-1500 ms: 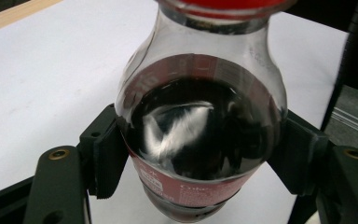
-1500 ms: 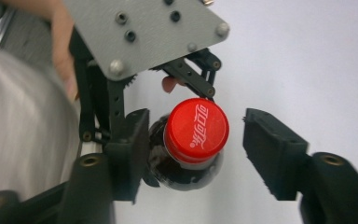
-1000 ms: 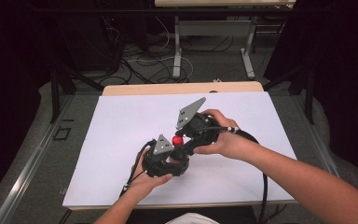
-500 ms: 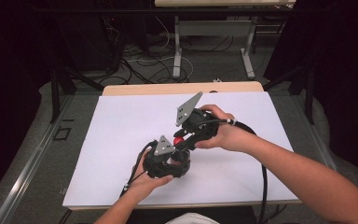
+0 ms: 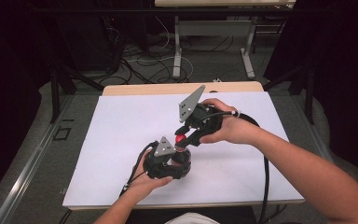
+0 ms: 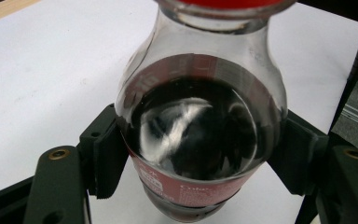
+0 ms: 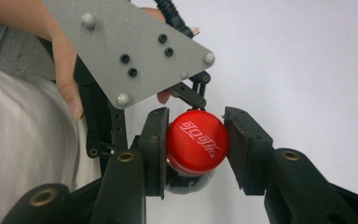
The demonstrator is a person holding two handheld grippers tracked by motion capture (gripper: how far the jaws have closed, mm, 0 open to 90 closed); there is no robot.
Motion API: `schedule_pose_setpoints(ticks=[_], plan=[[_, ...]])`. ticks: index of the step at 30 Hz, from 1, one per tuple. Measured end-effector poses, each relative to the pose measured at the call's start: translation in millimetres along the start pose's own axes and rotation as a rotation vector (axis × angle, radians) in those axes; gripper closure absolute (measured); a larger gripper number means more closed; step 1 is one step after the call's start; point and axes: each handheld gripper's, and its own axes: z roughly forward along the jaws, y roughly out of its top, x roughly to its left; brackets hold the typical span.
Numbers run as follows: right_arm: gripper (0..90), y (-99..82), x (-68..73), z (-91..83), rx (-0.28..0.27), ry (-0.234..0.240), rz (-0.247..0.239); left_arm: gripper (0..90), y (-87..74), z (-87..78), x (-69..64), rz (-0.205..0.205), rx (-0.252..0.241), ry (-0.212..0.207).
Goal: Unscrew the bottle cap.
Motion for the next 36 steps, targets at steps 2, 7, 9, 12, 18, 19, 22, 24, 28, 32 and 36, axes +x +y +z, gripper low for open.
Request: schedule_pose_setpoints(ticks=[2,7,9,12,18,19,22,24,28,32,36], plan=[[61.0,-0.6,-0.4,-0.6,-0.001,-0.006,0.014,29.8,-0.6,0.3,0.6,-0.016,-0.005,0.004],[61.0,-6.0,-2.6,-0.7,-0.006,-0.033,0.047,29.8,-1.3,-1.0,7.3,-0.014,-0.011,0.025],[61.0,-9.7,-2.3,-0.2,0.001,-0.044,0.071,29.8,-1.8,-1.7,9.4,-0.023,-0.012,0.030],[61.0,-15.1,-3.7,1.4,0.000,-0.056,0.065,29.8,-2.1,-3.7,12.3,-0.037,-0.003,0.035],[60.9,-25.2,-1.7,3.1,-0.001,-0.095,0.096,29.8,-1.4,-8.1,19.5,-0.066,-0.027,0.053],[60.9,-27.2,-1.0,3.3,-0.002,-0.091,0.104,29.8,-0.9,-9.4,20.8,-0.070,-0.028,0.060],[60.9,-33.6,2.1,6.2,0.002,-0.112,0.152,29.8,-0.1,-11.4,25.0,-0.076,-0.035,0.067],[60.8,-39.4,1.5,8.8,0.000,-0.123,0.162,29.8,0.2,-13.0,27.8,-0.073,-0.041,0.071],[60.8,-52.6,-0.9,14.0,-0.009,-0.143,0.238,29.8,1.2,-15.6,31.5,-0.091,-0.042,0.090],[60.8,-64.3,-1.9,13.6,-0.014,-0.186,0.301,29.8,2.4,-17.4,36.0,-0.095,-0.038,0.103],[60.8,-75.2,0.6,14.9,-0.030,-0.235,0.369,29.8,6.4,-16.1,40.5,-0.107,-0.045,0.113]])
